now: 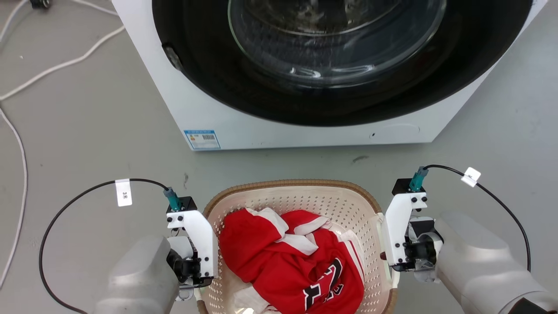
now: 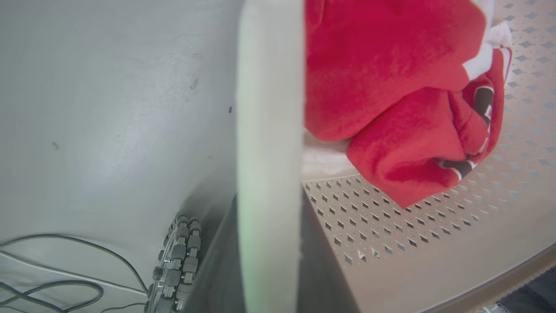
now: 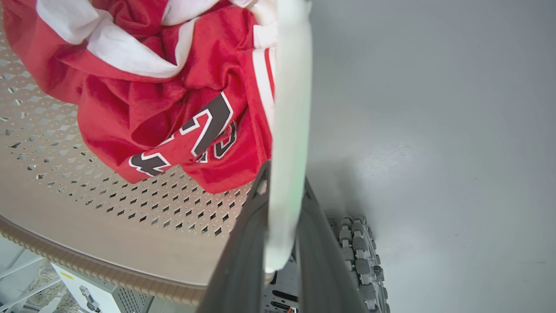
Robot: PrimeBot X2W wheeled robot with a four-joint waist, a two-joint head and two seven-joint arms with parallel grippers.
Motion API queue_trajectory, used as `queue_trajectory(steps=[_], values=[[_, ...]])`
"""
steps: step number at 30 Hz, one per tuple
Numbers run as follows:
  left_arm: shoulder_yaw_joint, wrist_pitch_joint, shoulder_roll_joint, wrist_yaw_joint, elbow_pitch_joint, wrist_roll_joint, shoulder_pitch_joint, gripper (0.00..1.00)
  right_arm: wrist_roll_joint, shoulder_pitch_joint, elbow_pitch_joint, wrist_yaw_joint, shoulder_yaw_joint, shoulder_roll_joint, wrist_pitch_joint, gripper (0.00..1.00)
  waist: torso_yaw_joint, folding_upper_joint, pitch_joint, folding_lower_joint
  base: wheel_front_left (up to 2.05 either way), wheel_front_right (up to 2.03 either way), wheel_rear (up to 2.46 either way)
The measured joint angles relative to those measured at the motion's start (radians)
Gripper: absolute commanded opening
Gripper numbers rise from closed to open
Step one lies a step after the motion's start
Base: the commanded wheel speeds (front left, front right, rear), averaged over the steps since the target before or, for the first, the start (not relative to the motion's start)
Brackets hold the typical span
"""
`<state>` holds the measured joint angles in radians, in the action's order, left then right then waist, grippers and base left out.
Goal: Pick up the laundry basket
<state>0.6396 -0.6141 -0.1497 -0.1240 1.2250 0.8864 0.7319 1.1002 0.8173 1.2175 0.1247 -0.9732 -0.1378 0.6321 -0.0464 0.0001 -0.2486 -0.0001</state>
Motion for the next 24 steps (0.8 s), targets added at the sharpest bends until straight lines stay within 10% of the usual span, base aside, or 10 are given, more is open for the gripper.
queue_trajectory(steps=[24], values=[[0.047,-0.137,-0.015,0.0,0.001,0.081,-0.023,0.0,0.043,0.004,0.046,0.0,-0.016,0.023,0.192,0.0,-0.032,0.0,0.189,0.0,0.0,0.0,0.0]])
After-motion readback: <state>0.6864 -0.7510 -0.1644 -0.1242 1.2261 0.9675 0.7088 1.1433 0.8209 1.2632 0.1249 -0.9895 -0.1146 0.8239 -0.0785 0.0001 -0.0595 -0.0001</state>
